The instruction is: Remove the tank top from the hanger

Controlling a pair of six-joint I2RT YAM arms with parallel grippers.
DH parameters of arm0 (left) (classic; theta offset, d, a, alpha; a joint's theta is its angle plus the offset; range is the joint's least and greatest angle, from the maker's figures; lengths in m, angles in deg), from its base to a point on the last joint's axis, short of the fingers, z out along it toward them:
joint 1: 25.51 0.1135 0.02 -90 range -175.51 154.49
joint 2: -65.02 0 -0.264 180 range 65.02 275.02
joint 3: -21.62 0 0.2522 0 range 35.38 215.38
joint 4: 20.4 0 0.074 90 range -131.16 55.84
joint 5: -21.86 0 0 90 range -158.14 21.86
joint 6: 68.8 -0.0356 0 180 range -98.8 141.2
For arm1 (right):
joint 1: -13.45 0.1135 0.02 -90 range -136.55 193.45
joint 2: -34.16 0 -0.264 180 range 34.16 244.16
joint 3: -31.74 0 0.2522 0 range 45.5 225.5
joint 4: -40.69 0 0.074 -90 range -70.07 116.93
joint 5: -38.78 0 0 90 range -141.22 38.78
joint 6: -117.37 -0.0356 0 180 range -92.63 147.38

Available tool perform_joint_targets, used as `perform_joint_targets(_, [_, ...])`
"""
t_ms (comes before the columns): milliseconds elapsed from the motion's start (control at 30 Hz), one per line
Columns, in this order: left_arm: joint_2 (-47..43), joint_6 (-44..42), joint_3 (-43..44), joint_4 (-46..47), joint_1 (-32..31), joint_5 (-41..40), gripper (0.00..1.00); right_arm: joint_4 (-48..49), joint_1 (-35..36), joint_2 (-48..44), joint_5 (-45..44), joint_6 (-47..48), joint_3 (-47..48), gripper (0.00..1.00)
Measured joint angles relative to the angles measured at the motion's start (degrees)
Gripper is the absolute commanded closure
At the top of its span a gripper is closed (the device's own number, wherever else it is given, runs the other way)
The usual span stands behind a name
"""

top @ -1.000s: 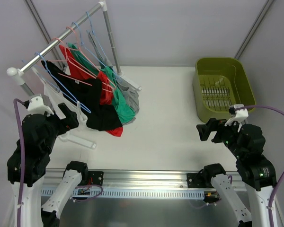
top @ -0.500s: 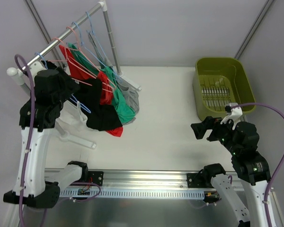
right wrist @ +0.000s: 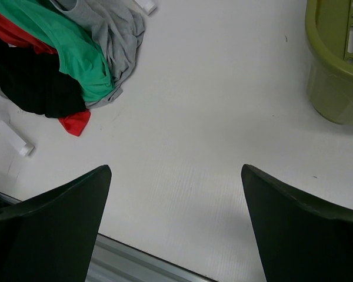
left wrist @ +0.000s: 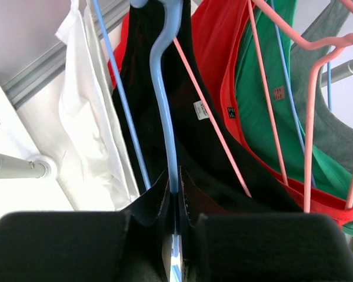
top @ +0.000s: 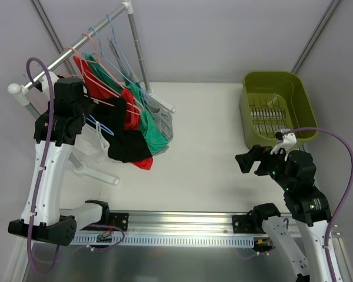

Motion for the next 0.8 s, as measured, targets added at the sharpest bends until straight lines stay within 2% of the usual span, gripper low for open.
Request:
perform_joint_targets(200, [-0.7,-0.4,3.0,-0.6,-0.5,0.2,1.0,1.5,0.0,0.3,0.4,-0.8,-1.2,0.01])
perform_joint_targets(500, [-5.9,-1.9,6.1,-0.5,-5.2,3.1,1.0,2.5,0.0,0.8,0.4,-1.8,-1.9,0.0])
perform_joint_targets(800, [-18.9,-2.4,-3.1,-0.4,-5.8,12.9,1.0,2.8,0.0,1.7,0.0,-2.1,-1.9,0.01])
